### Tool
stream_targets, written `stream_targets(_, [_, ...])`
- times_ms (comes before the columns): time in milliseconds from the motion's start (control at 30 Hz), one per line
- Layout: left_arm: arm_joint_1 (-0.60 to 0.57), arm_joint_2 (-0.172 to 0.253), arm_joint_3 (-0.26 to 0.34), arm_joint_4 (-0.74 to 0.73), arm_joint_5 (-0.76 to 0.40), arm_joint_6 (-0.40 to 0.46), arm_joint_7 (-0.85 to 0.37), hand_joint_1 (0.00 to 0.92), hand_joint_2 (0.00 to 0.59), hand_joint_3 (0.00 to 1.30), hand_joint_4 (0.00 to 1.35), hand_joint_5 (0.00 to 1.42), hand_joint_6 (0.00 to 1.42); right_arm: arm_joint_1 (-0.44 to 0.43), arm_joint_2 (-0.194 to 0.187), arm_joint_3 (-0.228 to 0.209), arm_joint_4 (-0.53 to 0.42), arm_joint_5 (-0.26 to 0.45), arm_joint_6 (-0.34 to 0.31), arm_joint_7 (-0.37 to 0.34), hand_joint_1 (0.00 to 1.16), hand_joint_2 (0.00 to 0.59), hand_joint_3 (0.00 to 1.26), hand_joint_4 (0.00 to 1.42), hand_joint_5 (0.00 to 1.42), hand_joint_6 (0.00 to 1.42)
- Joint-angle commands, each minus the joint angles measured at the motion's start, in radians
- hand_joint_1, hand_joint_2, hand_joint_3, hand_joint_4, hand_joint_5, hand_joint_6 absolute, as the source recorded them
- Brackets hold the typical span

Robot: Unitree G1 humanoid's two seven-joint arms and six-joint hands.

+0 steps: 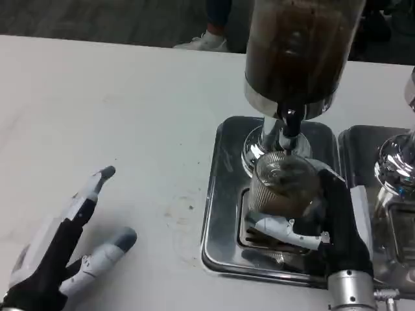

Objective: Grasp the cup under the faucet to collect the drink, then remove the cup.

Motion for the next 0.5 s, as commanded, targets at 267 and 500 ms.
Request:
stream_targets(267, [-0.014, 0.009, -0.028, 0.022, 0.002, -0.001, -0.009, 0.0, 0.128, 0.03, 0.0, 0.03, 0.0, 0.045, -0.012, -0.01, -0.085, -0.032, -0.014, -0.036, 1.09, 0.107, 0.82, 0.82, 0.96, 1.31])
stream_targets(500, [-0.014, 0.011, -0.033, 0.015, 0.008, -0.002, -0.008, 0.0, 0.128, 0.03, 0.0, 0.03, 0.0, 0.078, -0.02, -0.004, -0.143, -0.075, 0.003, -0.037, 0.99, 0.145, 0.81, 0.84, 0.99, 1.36])
